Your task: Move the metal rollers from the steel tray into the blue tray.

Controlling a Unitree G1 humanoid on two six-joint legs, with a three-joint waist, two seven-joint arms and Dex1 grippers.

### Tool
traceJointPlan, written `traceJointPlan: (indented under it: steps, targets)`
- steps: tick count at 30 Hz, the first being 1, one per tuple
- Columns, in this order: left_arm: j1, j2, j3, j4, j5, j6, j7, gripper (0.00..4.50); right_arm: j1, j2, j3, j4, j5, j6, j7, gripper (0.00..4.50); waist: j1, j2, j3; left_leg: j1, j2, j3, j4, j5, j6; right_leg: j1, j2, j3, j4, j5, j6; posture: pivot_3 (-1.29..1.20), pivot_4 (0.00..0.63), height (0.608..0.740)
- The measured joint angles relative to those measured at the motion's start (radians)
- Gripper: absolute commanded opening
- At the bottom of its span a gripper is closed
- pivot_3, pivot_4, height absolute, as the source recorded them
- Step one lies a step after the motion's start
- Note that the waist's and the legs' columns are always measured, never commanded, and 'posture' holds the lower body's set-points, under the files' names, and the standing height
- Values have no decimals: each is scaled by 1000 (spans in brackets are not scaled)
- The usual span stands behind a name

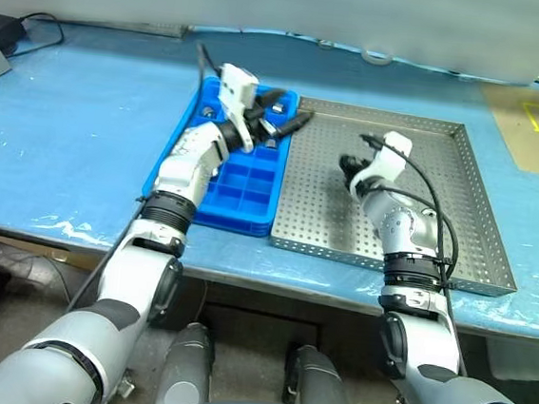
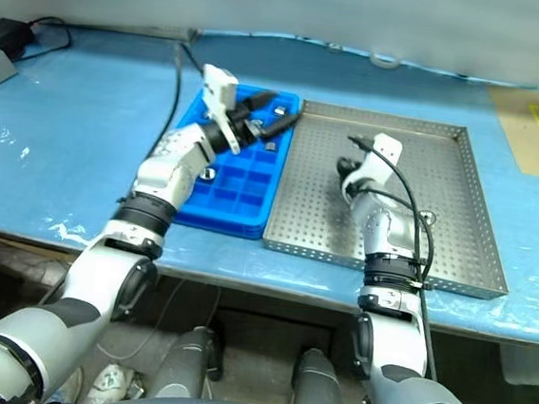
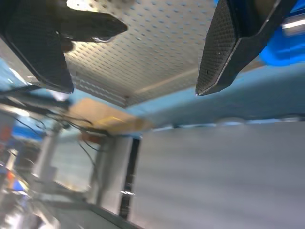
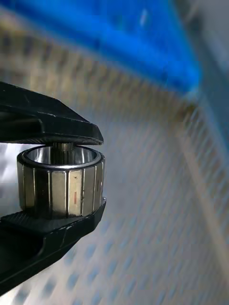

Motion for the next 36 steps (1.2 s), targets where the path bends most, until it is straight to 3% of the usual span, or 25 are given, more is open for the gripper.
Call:
traceJointPlan:
  steps: [5,9,21,35,36]
  targets:
    - [-8,80,77,93,21,-52,181,4500,-52,-1,107,-12,7,-18,182,1295,17,0,0,-1,0,-1,0,0,1,0,0,-1,-1,0,0,77,150,740]
    - [-5,100,92,114,32,-69,240,4500,-98,4,195,129,-59,-25,231,1295,42,0,0,-2,0,-2,0,1,-1,1,-1,-3,0,0,0,135,150,740]
    - [220,101,43,-190,66,-7,298,4500,-362,79,194,740,-203,-314,213,1295,77,0,0,-6,1,-7,0,2,-3,-3,-1,-5,1,-1,-1,291,150,740]
    - [248,94,33,-259,60,54,332,4500,-366,126,243,792,-296,-372,320,1295,79,0,0,-5,2,-12,-2,5,-8,-7,0,-4,11,-2,-4,240,150,740]
    - [244,93,32,-255,60,53,332,4500,-362,125,250,792,-307,-372,317,2023,80,0,0,-5,2,-12,-2,5,-8,-7,0,-5,11,-2,-4,219,150,740]
